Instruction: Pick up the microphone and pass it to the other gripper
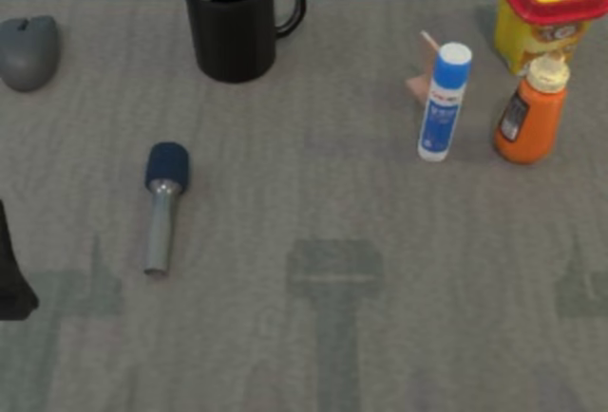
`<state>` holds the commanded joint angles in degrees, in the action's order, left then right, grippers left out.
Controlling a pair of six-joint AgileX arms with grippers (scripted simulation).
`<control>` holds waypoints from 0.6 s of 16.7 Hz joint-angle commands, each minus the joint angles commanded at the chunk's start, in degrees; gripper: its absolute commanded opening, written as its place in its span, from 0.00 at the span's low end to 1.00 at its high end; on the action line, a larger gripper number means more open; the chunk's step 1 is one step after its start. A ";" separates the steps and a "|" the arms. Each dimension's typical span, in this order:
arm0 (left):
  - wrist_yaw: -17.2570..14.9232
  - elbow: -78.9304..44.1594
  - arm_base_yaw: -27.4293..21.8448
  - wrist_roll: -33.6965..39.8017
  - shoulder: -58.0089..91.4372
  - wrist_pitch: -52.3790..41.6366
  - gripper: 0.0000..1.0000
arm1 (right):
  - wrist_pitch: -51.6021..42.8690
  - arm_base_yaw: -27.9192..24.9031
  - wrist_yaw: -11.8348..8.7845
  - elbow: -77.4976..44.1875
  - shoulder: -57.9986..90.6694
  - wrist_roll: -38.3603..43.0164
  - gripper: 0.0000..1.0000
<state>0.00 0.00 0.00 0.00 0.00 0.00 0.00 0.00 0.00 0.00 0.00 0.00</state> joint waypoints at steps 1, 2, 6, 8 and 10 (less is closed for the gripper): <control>0.00 0.00 0.00 0.00 0.00 0.00 1.00 | 0.00 0.00 0.00 0.00 0.00 0.00 1.00; 0.00 -0.02 -0.01 0.01 0.02 -0.02 1.00 | 0.00 0.00 0.00 0.00 0.00 0.00 1.00; -0.31 -5.44 -1.94 1.40 6.11 -3.91 1.00 | 0.00 0.00 0.00 0.00 0.00 0.00 1.00; -0.30 -10.66 -3.52 2.72 12.79 -7.83 1.00 | 0.00 0.00 0.00 0.00 0.00 0.00 1.00; -0.11 -17.04 -5.30 4.31 21.58 -12.66 1.00 | 0.00 0.00 0.00 0.00 0.00 0.00 1.00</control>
<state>-0.11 -17.04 -5.30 4.31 21.58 -12.66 0.00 0.00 0.00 0.00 0.00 0.00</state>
